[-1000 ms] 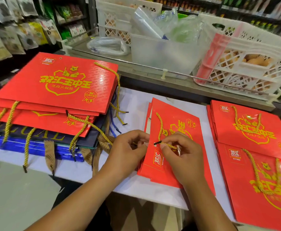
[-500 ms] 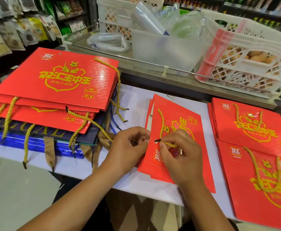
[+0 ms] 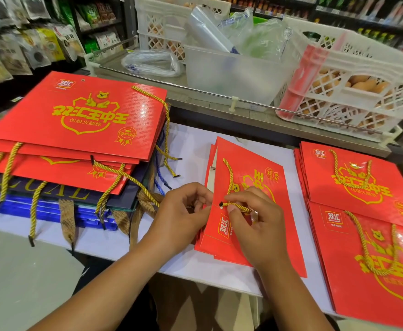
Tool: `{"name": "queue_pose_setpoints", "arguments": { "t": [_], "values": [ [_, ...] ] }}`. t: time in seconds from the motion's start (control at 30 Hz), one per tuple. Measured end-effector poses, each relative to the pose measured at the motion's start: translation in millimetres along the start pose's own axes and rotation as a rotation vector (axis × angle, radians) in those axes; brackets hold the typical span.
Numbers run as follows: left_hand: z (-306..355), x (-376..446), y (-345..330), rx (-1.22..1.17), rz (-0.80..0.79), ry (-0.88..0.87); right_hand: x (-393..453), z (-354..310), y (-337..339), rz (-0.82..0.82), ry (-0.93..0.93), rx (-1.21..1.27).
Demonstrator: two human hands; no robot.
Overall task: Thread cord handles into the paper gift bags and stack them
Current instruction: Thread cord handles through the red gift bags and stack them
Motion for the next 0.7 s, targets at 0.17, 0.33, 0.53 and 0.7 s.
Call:
{"name": "queue_pose_setpoints", "arguments": {
  "t": [0.17,0.33,0.53,0.7],
  "values": [
    [0.1,-0.3,-3.8,0.021,-0.056,-0.005,2.2,0.9,2.6,-0.017,-0.054,0.066],
    [5.9,-2.2,-7.2,0.051,-0.066,-0.018,2.8,0.6,4.7,-0.014,-0.093,0.111],
    [4.8,-1.4,-5.8,0.006,-0.036,-0.014,0.7,1.6,6.3,-0.021,-0.14,0.112],
    [3.8,-0.7,0.3,-0.054,0.019,0.0,-0.4,3.4,6.1,-0.006,-0.168,0.137]
  ]
}}
Point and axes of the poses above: each hand's wrist, its own x-axis towards the middle knuckle, its own y-axis out of the back of the hand, z = x × y, the point moved 7 cm from there along x, towards the middle knuckle, and after that the axes turned 6 degrees about -x, right-handed, at the moved point
